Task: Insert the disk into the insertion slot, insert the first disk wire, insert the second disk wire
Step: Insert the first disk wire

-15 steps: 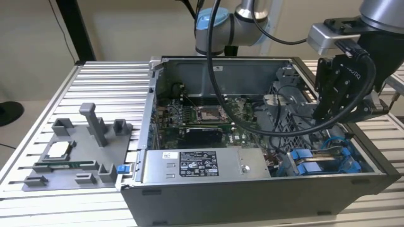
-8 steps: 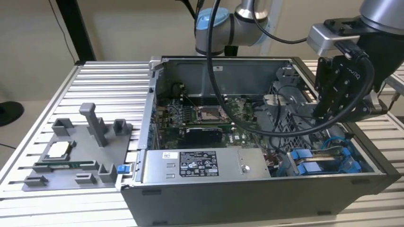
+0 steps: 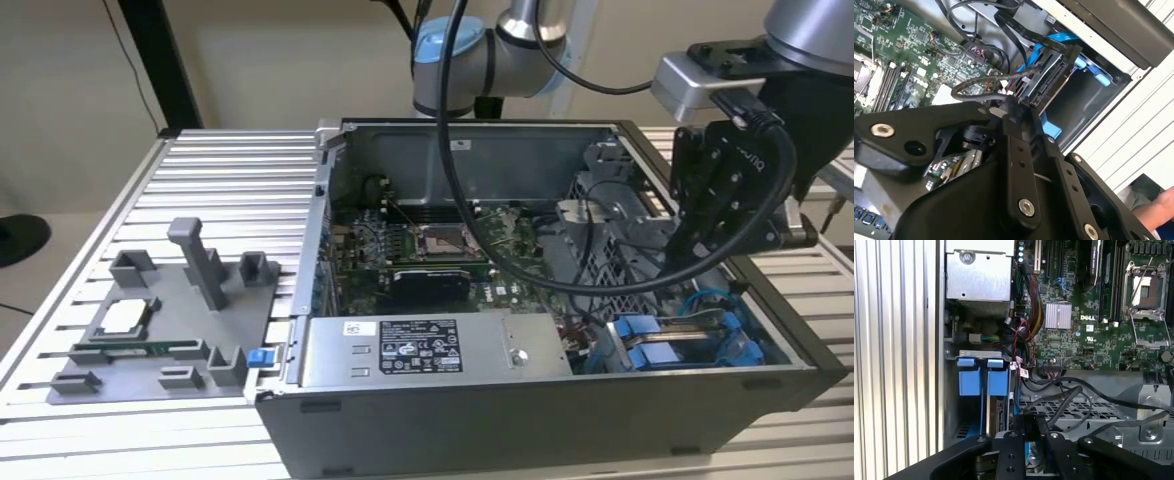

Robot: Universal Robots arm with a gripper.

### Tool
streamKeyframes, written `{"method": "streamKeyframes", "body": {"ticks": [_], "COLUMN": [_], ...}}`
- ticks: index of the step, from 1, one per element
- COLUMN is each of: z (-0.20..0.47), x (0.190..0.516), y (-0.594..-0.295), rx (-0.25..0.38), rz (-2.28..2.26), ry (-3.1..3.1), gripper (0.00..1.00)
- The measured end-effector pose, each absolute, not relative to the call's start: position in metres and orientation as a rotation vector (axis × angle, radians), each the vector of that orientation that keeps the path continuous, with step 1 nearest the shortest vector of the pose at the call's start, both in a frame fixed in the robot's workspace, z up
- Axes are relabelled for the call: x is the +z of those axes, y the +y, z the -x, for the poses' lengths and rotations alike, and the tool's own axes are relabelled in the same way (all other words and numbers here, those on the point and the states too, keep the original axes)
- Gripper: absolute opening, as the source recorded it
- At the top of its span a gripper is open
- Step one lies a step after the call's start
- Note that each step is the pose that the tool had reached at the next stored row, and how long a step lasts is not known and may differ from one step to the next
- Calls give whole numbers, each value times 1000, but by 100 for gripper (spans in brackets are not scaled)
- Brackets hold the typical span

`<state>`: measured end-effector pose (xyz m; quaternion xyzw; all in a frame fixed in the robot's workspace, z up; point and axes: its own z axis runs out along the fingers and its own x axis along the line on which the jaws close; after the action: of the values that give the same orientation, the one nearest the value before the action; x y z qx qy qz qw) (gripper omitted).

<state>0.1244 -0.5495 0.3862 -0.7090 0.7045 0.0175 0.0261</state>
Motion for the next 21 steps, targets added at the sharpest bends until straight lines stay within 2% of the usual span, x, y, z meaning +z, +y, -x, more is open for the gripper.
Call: {"method": "streamKeyframes", "body": {"ticks": [21], "z": [-122], "x": [382], "y": [-550], "rx": [52], "rz": [2182], "ry": [2168], "gripper": [0]}}
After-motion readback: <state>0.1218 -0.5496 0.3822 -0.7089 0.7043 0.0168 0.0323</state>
